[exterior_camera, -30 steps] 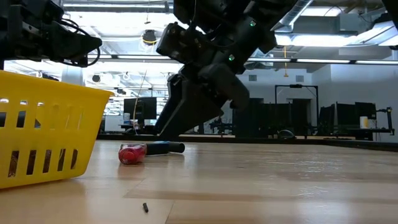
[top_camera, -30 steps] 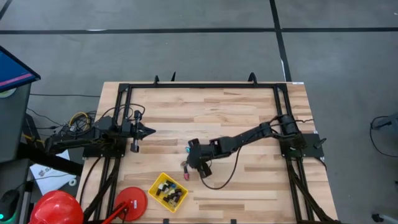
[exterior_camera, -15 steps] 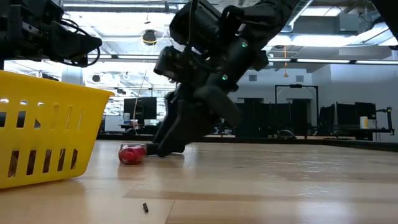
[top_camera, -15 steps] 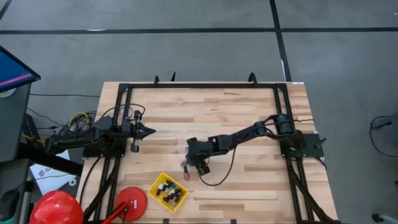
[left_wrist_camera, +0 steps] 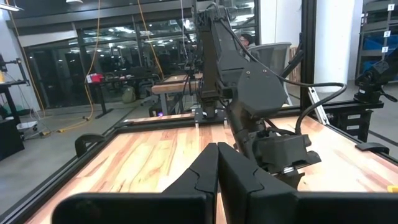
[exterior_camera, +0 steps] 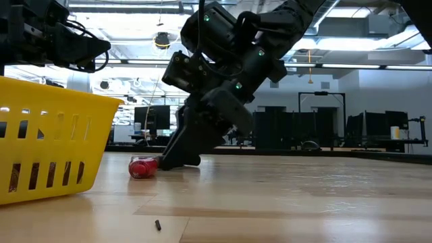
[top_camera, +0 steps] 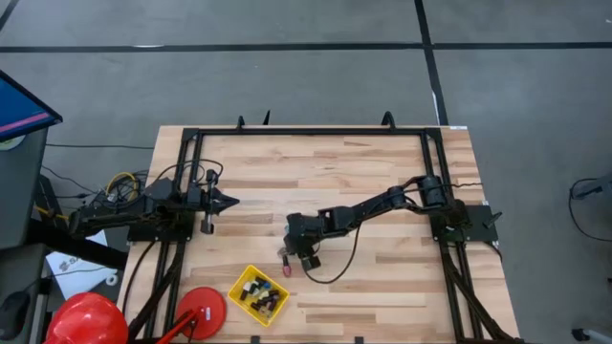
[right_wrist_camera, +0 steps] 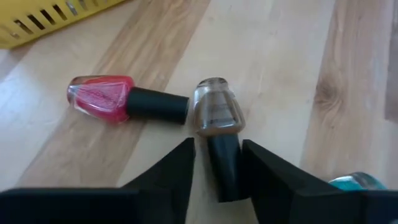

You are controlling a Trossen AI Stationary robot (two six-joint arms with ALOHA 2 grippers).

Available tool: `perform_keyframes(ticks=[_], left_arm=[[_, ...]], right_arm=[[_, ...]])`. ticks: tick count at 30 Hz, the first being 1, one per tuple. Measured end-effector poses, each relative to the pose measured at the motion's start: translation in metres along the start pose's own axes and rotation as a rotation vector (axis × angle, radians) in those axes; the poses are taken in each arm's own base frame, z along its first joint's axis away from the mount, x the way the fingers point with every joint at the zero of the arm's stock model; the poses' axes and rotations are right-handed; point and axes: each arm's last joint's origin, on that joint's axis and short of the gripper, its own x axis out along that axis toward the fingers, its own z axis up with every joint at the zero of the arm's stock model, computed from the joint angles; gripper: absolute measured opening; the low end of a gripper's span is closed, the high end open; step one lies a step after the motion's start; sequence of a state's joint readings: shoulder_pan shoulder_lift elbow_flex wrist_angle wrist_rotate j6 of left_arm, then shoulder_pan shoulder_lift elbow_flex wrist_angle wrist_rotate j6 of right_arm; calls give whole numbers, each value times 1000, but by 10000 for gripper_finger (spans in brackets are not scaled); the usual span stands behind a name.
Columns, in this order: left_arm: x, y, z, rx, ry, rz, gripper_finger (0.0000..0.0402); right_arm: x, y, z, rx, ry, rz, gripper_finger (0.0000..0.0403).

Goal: Pick & Place Nail Polish
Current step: Put the brown nail polish into the yellow basket

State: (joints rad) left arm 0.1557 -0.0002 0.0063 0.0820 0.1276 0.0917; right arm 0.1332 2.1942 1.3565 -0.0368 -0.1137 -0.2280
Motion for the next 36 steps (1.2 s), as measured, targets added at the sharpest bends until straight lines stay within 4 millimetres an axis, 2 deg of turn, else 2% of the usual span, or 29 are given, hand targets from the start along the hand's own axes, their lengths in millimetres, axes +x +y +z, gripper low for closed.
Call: perform_keyframes(ticks=[5, 8, 18, 25, 30, 36], left_arm=[[0, 0, 0, 0, -1, 0, 1], [0, 0, 0, 0, -1, 0, 1], [0, 0, 0, 0, -2, 0, 1], [0, 0, 0, 0, -2, 0, 1], [0, 0, 0, 0, -2, 0, 1], [0, 0, 0, 0, -2, 0, 1]], right_arm=[[0, -2, -2, 22, 7, 0, 75], [0, -2, -2, 25, 9, 0, 60], [-2, -3, 0, 41, -10, -12, 60], [-7, -14, 3, 54, -25, -65, 60], [-11, -19, 18, 25, -57, -127, 59], [-18, -13, 45, -25, -123, -130, 59]])
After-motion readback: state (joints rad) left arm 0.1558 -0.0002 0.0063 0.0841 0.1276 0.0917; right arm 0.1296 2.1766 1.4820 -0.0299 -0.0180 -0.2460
